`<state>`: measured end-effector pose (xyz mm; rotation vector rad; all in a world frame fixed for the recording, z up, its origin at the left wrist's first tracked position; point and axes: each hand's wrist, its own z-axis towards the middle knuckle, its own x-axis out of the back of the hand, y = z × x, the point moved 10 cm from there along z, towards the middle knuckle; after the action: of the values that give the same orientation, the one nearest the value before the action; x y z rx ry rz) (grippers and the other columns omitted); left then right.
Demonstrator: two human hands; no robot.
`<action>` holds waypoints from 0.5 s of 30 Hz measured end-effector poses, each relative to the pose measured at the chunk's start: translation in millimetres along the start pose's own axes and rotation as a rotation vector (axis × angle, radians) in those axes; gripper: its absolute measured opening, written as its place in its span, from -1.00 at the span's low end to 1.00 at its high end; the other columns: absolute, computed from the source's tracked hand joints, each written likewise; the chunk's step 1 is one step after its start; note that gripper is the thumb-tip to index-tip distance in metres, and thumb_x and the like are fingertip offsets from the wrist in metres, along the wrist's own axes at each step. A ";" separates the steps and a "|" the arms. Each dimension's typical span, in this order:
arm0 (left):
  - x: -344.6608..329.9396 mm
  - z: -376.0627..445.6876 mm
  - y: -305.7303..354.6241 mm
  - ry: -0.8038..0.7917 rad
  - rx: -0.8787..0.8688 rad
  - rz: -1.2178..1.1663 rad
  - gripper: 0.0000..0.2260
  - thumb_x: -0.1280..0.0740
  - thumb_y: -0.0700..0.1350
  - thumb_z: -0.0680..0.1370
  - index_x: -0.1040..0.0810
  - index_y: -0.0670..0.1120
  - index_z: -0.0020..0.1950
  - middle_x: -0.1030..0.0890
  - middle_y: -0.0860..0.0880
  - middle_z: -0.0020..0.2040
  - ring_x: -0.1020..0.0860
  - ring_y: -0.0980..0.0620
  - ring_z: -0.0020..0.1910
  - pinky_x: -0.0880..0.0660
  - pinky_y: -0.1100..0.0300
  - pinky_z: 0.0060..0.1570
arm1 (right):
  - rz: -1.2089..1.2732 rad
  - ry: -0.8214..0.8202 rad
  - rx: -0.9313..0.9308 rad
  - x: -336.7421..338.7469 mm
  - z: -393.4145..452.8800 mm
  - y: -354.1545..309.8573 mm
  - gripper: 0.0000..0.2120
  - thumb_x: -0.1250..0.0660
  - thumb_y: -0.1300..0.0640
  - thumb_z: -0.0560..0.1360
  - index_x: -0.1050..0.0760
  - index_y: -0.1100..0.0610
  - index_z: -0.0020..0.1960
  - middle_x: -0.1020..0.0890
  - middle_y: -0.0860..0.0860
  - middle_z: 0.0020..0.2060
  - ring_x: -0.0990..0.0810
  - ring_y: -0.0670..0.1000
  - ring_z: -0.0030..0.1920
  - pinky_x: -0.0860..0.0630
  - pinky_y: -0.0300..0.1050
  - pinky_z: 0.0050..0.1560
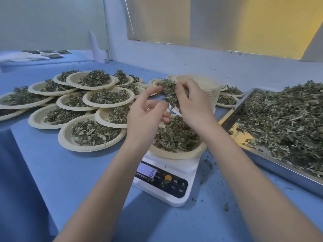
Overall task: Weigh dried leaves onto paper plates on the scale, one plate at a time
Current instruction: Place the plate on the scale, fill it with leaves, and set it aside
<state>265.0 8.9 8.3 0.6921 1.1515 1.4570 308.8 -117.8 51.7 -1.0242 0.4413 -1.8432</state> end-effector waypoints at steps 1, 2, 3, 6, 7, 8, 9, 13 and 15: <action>0.0 0.0 1.9 0.000 -0.007 -0.021 -0.67 -0.28 -0.34 0.49 -0.53 -0.08 0.21 -0.60 -0.08 -0.26 -0.55 0.06 -0.36 -0.59 0.13 -0.15 | -0.007 -0.014 0.000 -1.5 -0.3 0.8 -0.88 -0.12 0.04 0.63 -0.40 0.04 0.00 -0.43 -0.17 -0.36 -0.38 -0.28 -0.37 -0.28 -0.48 -0.30; 0.6 0.0 3.9 0.005 -0.013 -0.036 -0.67 -0.28 -0.35 0.49 -0.53 -0.07 0.21 -0.60 -0.07 -0.27 -0.56 0.05 -0.36 -0.60 0.13 -0.16 | -0.012 -0.024 0.000 -2.6 -0.7 1.4 -0.88 -0.12 0.04 0.63 -0.39 0.04 -0.01 -0.43 -0.16 -0.37 -0.38 -0.26 -0.38 -0.29 -0.47 -0.31; 1.5 0.3 5.8 0.011 -0.015 -0.045 -0.67 -0.27 -0.34 0.49 -0.52 -0.06 0.20 -0.60 -0.06 -0.28 -0.57 0.05 -0.36 -0.61 0.13 -0.17 | -0.014 -0.030 0.000 -3.3 -0.7 2.0 -0.88 -0.12 0.04 0.63 -0.39 0.04 -0.02 -0.43 -0.16 -0.37 -0.38 -0.26 -0.38 -0.29 -0.46 -0.31; 2.5 1.0 10.3 0.016 -0.024 -0.008 -0.72 -0.28 -0.28 0.52 -0.55 0.01 0.15 -0.61 0.02 -0.35 -0.60 0.04 -0.36 -0.62 0.07 -0.14 | 0.008 -0.051 -0.003 -5.7 -0.3 2.4 -0.89 -0.13 0.04 0.63 -0.40 0.02 -0.02 -0.45 -0.18 -0.35 -0.40 -0.27 -0.36 -0.29 -0.46 -0.30; 2.5 1.0 12.0 0.013 -0.035 0.017 -0.75 -0.29 -0.25 0.53 -0.56 0.02 0.13 -0.60 0.04 -0.36 -0.60 0.04 -0.35 -0.62 0.05 -0.12 | 0.016 -0.056 -0.002 -6.8 -0.2 2.1 -0.89 -0.14 0.03 0.63 -0.40 0.02 -0.03 -0.45 -0.18 -0.35 -0.40 -0.27 -0.37 -0.29 -0.46 -0.31; 2.5 1.1 13.4 0.011 -0.046 0.039 -0.79 -0.30 -0.23 0.54 -0.59 0.02 0.11 -0.60 0.05 -0.36 -0.61 0.03 -0.34 -0.61 0.03 -0.10 | 0.020 -0.059 0.001 -7.3 -0.2 1.4 -0.89 -0.14 0.03 0.63 -0.40 0.01 -0.04 -0.46 -0.19 -0.36 -0.40 -0.28 -0.38 -0.29 -0.46 -0.31; 2.9 1.0 14.7 0.013 -0.057 0.058 -0.82 -0.31 -0.21 0.55 -0.61 0.00 0.08 -0.60 0.04 -0.35 -0.61 0.04 -0.34 -0.61 0.03 -0.10 | 0.026 -0.061 0.001 -7.8 -0.2 1.0 -0.89 -0.14 0.03 0.62 -0.40 0.00 -0.04 -0.45 -0.20 -0.36 -0.40 -0.28 -0.38 -0.29 -0.46 -0.31; 4.1 0.5 17.1 0.029 -0.097 0.107 -0.87 -0.31 -0.23 0.55 -0.63 -0.05 -0.04 -0.59 -0.10 -0.24 -0.61 0.06 -0.36 -0.61 0.05 -0.11 | 0.099 -0.072 -0.021 -10.6 -0.2 1.7 -0.86 -0.16 0.05 0.61 -0.40 -0.07 -0.12 -0.45 -0.19 -0.40 -0.42 -0.24 -0.36 -0.30 -0.28 -0.28; 3.9 0.9 16.2 0.027 -0.096 0.100 -0.88 -0.32 -0.25 0.54 -0.62 -0.07 -0.05 -0.58 -0.10 -0.25 -0.60 0.06 -0.36 -0.61 0.10 -0.14 | 0.114 -0.080 -0.031 -12.7 -0.2 1.7 -0.82 -0.16 0.04 0.61 -0.38 -0.11 -0.17 -0.47 -0.19 -0.38 -0.43 -0.21 -0.34 -0.32 -0.21 -0.21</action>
<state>258.6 14.0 22.8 0.6732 1.0730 1.5990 312.2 -107.6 44.7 -1.0681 0.4722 -1.6935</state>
